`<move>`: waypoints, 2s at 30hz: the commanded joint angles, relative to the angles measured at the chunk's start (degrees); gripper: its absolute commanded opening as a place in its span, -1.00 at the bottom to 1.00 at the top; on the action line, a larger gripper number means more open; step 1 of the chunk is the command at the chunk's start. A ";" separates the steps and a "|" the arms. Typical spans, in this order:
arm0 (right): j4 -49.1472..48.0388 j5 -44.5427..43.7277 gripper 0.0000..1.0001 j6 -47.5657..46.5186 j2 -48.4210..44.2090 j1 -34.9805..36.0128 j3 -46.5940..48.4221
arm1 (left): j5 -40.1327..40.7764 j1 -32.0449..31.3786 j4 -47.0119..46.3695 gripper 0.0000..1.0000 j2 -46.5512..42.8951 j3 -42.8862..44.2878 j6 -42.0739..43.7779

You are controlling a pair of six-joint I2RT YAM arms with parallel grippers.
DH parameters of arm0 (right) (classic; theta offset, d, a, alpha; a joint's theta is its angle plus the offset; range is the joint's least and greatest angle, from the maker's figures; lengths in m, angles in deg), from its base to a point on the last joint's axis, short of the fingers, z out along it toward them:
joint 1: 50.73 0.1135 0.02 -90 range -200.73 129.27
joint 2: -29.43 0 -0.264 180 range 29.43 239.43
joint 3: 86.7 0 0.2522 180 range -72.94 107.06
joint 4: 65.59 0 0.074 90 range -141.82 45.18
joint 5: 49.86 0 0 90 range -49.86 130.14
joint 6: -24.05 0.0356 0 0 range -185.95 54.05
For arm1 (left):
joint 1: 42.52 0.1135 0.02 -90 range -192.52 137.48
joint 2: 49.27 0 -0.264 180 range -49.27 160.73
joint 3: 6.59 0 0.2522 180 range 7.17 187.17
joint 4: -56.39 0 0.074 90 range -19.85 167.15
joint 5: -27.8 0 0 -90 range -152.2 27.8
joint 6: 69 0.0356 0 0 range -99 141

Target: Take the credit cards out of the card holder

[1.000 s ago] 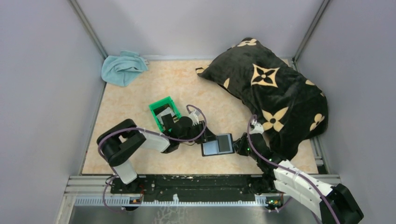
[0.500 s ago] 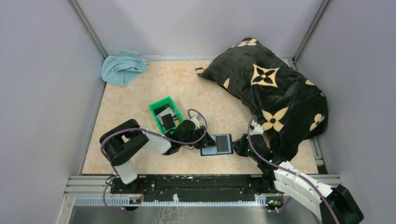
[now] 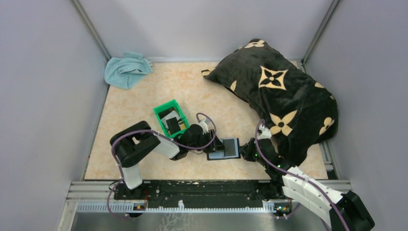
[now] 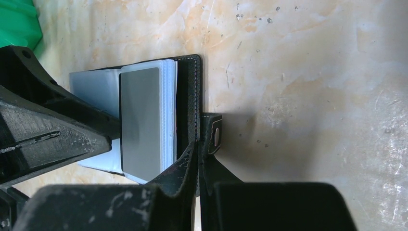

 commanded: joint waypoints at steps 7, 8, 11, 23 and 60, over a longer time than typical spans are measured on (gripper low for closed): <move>-2.31 2.18 -0.95 -0.55 1.18 -0.37 -0.23 | -3.05 -0.63 -9.78 -0.18 0.23 -1.02 -2.02; -2.31 2.18 -0.95 -0.55 1.16 -0.37 -0.23 | -2.96 -0.63 -9.66 -0.18 -0.13 -0.93 -1.94; -2.32 2.24 -0.95 -0.53 1.27 -0.37 -0.23 | -3.07 -0.63 -8.72 -0.18 -0.22 -0.33 -1.20; -3.70 3.10 -0.95 -0.96 3.35 -0.37 -0.06 | -6.95 -0.65 -14.99 -0.18 3.80 0.46 -4.30; -3.70 5.58 -1.00 2.75 4.69 -4.44 -0.15 | -11.26 2.14 -21.82 -0.20 6.00 -4.81 -6.23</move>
